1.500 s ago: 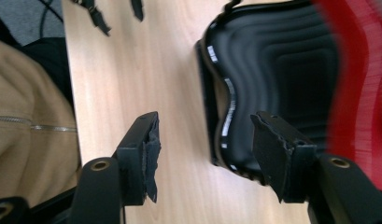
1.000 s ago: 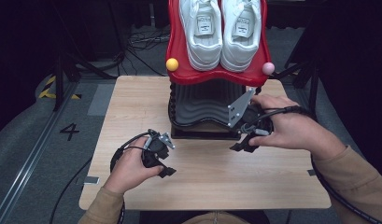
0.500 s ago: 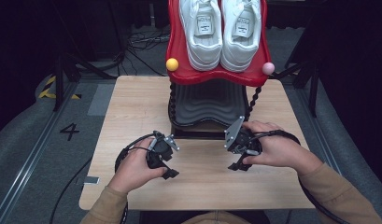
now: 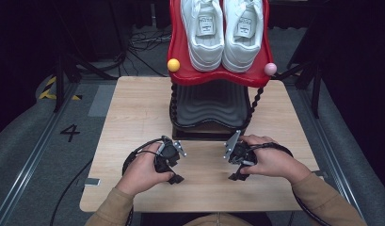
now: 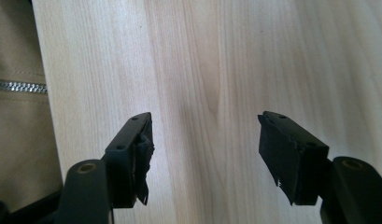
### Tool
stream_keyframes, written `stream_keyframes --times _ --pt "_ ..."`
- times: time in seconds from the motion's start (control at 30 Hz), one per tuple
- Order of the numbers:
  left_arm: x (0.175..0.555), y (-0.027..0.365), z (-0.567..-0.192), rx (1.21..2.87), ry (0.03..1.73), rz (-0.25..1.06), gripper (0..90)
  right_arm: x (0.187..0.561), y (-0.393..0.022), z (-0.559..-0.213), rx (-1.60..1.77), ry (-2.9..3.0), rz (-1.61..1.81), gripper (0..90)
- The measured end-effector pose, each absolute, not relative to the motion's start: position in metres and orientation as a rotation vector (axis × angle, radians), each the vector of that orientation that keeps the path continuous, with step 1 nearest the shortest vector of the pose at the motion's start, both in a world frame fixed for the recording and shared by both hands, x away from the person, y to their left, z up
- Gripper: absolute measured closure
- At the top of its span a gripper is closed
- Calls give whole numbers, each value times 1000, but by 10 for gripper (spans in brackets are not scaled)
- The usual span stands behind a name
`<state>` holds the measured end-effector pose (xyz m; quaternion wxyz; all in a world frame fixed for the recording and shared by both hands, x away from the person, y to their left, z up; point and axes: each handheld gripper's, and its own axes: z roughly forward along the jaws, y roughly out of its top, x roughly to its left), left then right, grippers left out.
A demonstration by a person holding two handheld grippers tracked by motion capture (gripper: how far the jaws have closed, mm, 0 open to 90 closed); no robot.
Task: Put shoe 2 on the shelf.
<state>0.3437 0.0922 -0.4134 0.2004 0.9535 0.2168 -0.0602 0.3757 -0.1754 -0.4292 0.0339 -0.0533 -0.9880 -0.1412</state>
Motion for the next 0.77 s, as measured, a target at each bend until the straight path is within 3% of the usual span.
stream_keyframes --times 0.27,0.77 --pt "344 91 -414 2668 604 -167 357 375 -173 -449 -198 -3057 -461 358" --pt "343 95 -413 2647 622 -154 352 380 -190 -447 -299 -3066 -512 336"
